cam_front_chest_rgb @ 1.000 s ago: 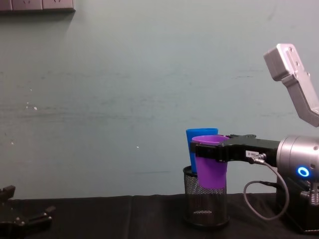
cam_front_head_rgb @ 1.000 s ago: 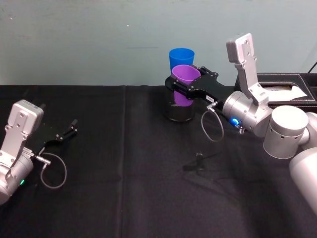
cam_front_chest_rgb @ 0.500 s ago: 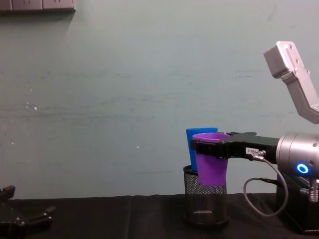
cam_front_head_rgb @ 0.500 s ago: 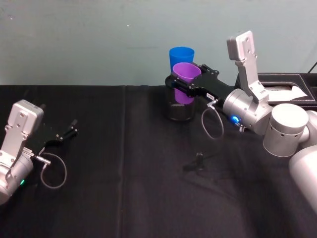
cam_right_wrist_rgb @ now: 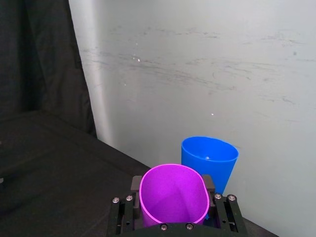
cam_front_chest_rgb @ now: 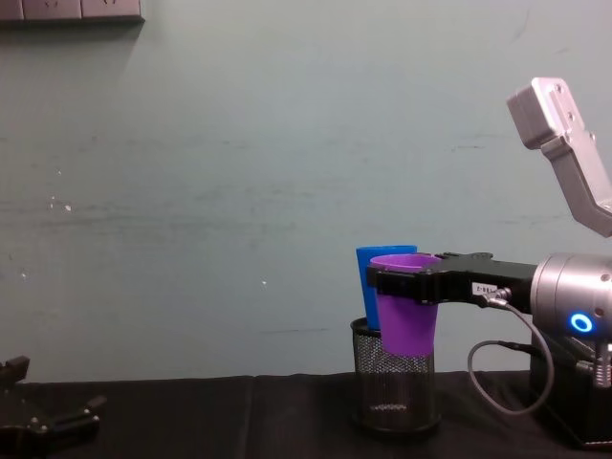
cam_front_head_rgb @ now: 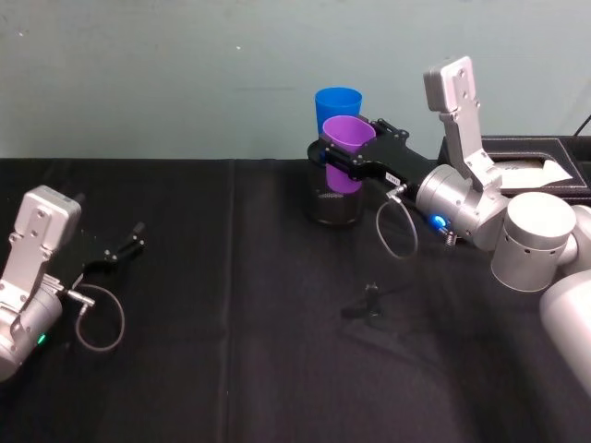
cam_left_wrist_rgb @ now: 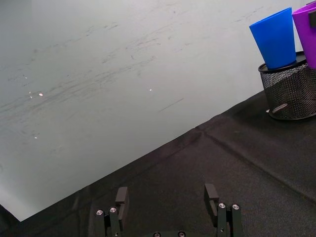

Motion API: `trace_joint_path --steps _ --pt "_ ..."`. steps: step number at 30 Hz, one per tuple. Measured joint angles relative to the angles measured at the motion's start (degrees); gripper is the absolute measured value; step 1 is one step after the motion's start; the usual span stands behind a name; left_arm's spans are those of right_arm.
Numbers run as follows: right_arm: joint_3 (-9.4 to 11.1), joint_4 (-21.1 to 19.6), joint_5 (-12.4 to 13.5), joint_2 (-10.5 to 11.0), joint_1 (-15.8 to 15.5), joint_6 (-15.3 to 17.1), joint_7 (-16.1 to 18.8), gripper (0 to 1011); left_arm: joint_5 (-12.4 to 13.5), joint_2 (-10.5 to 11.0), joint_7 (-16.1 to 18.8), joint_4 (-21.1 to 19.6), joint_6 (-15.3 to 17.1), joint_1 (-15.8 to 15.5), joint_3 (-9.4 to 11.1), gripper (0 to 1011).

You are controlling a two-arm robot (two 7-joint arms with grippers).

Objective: Pick up one cup with a gripper and tap it against the other cup.

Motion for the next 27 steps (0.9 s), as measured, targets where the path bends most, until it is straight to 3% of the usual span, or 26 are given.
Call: trace_joint_path --steps 27 --pt "-0.03 0.00 0.00 0.00 0.00 -0.07 0.03 730 0.00 0.00 0.00 0.00 0.00 0.00 0.00 1000"
